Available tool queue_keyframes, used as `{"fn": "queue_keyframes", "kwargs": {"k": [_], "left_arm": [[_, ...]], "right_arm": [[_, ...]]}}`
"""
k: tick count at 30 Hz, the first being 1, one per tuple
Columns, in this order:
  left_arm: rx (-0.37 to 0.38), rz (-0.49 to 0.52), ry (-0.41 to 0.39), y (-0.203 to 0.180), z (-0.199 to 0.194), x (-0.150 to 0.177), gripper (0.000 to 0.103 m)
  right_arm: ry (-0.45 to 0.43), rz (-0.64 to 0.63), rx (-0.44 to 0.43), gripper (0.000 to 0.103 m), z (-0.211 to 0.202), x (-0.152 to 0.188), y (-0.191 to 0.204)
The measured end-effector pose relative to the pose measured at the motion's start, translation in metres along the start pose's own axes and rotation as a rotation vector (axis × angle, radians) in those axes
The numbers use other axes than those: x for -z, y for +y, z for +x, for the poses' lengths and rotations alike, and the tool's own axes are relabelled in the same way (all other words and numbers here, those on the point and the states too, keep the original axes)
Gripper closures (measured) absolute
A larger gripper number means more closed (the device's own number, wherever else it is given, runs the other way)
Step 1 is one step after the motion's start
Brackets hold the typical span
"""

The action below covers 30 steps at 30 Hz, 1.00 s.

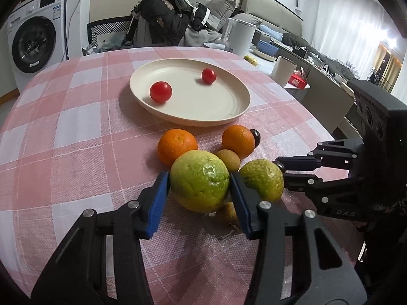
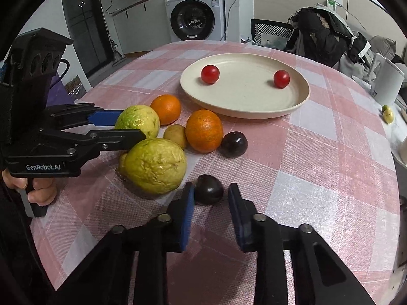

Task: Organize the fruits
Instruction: 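Grasp the large green citrus with the left tool while the right tool grasps a dark plum, then lower the green citrus and dark plum onto the plate and open both tools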

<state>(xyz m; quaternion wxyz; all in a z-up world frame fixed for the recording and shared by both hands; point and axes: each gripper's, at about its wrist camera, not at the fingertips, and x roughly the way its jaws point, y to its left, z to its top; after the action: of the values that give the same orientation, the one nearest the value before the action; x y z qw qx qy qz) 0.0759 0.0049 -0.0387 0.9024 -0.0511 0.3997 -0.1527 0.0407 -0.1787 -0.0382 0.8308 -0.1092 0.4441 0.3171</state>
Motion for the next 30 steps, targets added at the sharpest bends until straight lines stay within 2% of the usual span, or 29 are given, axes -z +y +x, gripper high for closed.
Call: {"fn": "queue_keyframes", "kwargs": {"k": [8,17,24,30], "left_arm": [[-0.015,-0.002,-0.036,0.002,-0.01,-0.002,0.058],[-0.038,0.0,-0.09,0.004,-0.024,-0.012,0.058],[-0.053,-0.003,-0.109,0.004,-0.016,-0.029,0.058],[-0.066,-0.011,-0.12,0.004,-0.003,-0.047,0.058]], "right_arm": [[-0.02,0.012,-0.003,0.079,-0.005,-0.001,-0.002],[-0.103,0.057,0.01,0.079,-0.02,-0.008,-0.011],[-0.214,0.121,0.004,0.079,-0.034,-0.022,-0.022],[-0.238,0.152,0.0,0.079,-0.029,-0.039,-0.03]]}}
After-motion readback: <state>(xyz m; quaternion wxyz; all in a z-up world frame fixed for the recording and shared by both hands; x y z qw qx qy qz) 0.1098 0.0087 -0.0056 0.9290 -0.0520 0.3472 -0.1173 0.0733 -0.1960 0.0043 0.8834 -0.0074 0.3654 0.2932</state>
